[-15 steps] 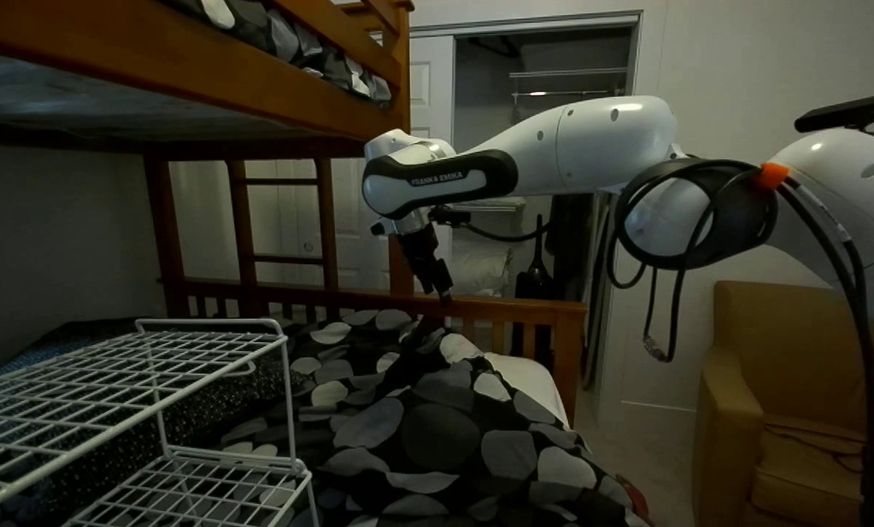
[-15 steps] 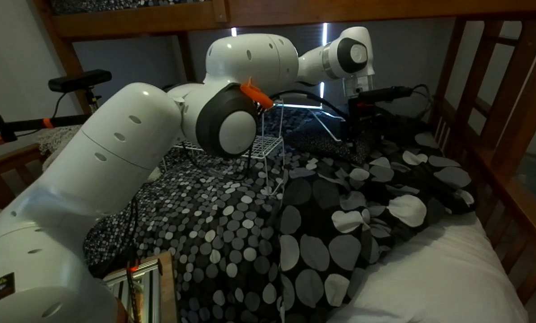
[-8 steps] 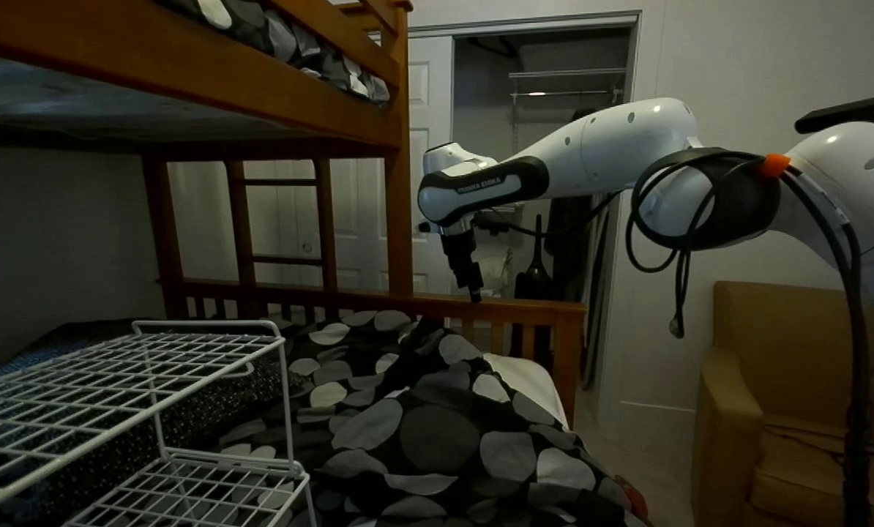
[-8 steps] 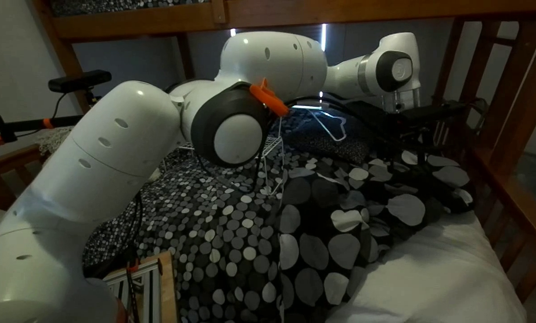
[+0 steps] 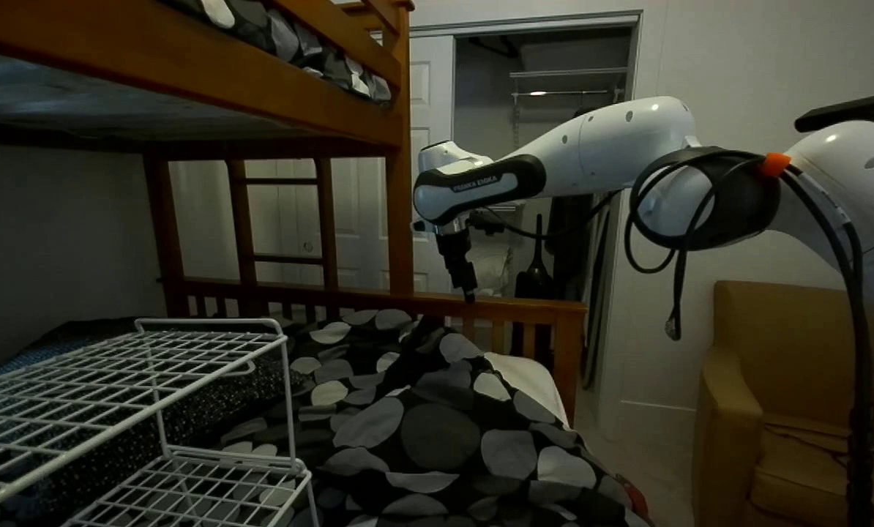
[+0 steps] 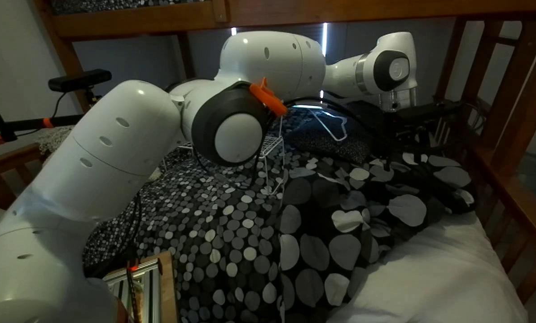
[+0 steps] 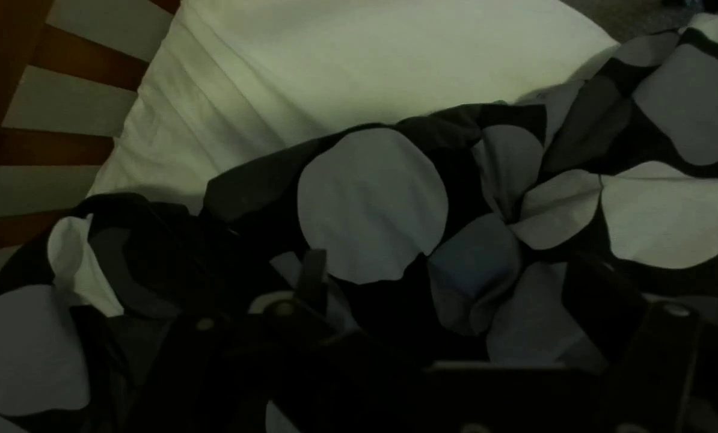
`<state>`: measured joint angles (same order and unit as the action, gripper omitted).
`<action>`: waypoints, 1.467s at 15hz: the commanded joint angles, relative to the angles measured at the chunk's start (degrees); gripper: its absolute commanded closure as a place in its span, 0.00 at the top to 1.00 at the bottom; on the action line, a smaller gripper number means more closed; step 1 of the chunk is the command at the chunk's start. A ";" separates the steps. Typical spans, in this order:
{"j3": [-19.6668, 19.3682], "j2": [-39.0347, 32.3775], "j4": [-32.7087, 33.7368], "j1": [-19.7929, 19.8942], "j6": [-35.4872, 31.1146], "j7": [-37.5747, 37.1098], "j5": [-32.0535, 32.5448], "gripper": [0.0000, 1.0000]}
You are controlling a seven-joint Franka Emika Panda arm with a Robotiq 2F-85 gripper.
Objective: Pick up the bottom right corner of the black comforter and unfold it diagonally, pick up the lint roller and put it on top of the black comforter
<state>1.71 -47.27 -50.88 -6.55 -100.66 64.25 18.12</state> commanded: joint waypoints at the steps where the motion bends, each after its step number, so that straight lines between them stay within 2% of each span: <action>1: 1.14 -0.37 -1.30 5.06 -2.61 -1.27 -5.45 1.00; 6: 1.83 -3.36 -1.55 11.46 -4.53 -0.13 -12.78 1.00; 10: 2.31 -7.34 -0.47 14.11 -3.94 -0.20 -16.20 1.00; 17: 1.82 -14.35 0.78 15.04 -5.10 0.54 -16.46 1.00; 22: 0.75 -17.63 2.52 14.41 -4.41 -3.04 -15.74 1.00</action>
<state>2.90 -62.37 -50.93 7.99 -104.83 63.24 2.36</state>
